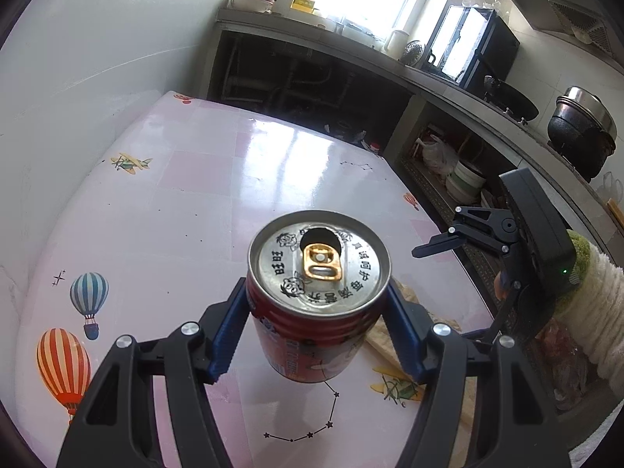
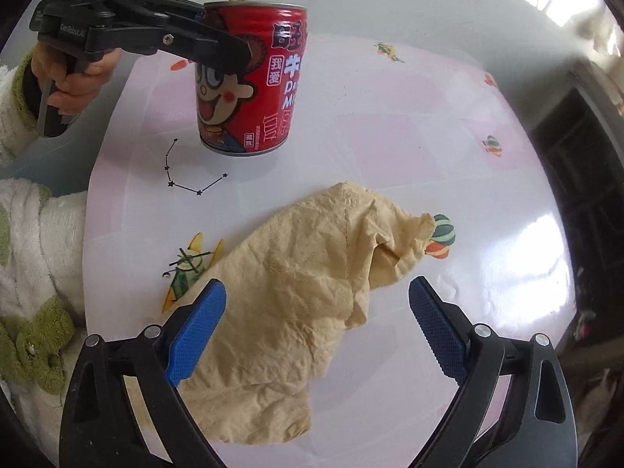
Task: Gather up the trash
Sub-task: 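Lift the red can with the left tool while the right tool lifts the cloth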
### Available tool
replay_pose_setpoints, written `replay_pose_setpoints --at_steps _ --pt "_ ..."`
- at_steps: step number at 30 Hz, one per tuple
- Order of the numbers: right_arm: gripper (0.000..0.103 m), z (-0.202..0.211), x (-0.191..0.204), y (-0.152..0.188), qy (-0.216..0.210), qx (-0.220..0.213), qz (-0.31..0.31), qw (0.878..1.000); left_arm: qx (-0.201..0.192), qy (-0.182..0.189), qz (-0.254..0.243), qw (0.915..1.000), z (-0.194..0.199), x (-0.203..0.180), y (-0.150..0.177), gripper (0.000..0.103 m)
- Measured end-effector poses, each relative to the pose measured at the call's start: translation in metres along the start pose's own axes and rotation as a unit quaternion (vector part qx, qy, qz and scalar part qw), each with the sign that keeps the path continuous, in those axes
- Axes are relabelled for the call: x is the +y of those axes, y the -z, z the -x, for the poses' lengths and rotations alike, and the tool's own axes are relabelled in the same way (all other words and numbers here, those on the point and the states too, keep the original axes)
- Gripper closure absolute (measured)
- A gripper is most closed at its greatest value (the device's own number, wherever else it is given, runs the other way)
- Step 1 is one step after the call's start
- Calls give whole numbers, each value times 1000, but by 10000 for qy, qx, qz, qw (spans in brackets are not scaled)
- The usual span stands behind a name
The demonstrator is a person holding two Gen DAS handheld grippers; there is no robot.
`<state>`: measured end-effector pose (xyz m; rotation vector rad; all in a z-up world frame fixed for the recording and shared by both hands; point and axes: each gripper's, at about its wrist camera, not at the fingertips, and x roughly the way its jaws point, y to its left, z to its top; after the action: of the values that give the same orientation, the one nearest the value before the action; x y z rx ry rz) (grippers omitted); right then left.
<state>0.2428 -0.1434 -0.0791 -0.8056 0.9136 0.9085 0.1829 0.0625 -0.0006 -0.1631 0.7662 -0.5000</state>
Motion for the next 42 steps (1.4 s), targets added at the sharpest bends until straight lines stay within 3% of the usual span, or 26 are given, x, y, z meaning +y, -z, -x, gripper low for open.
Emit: replay_pose_setpoints --at_steps 4,9,11,18,23,29,32,33,34,38,39,40,42 --pt "15 -5 14 -3 -150 81 776 9968 92 68 88 9999 -3 6 -2 38" --pt "15 -31 44 -10 -177 460 2052 9775 131 -60 22 9999 -5 9 -5 38" --pt "15 -43 42 -13 -311 545 2250 9723 153 -74 84 9998 -8 13 -4 38" --pt "9 -74 4 -29 -1423 684 1282 9791 212 -14 110 9997 -15 14 -5 38" --pt "12 -75 3 -27 -1350 503 619 9876 123 74 158 9998 -13 17 -5 38" --pt "46 -69 -3 -21 -874 484 -669 9927 -9 120 220 9997 -9 22 1 38" --pt "72 -62 6 -11 -530 405 -1430 9875 -88 133 238 9996 -6 21 7 38" --pt "87 -59 9 -7 -425 374 -1775 9825 -97 180 264 9994 -5 21 9 38" --pt "92 -56 13 -2 -363 331 -2145 9755 -92 253 299 9992 -5 20 9 38" --pt "101 -31 22 19 -262 -13 -3562 9340 -174 394 295 9986 2 15 9 38" --pt "101 -21 21 25 -379 -257 -4017 9146 -228 380 239 9987 6 13 9 38" --pt "101 -13 16 31 -849 -563 -4452 8896 -268 352 194 9988 9 10 9 38" --pt "101 8 12 51 -1897 -1399 -5324 8130 -330 352 167 9987 16 6 9 38"
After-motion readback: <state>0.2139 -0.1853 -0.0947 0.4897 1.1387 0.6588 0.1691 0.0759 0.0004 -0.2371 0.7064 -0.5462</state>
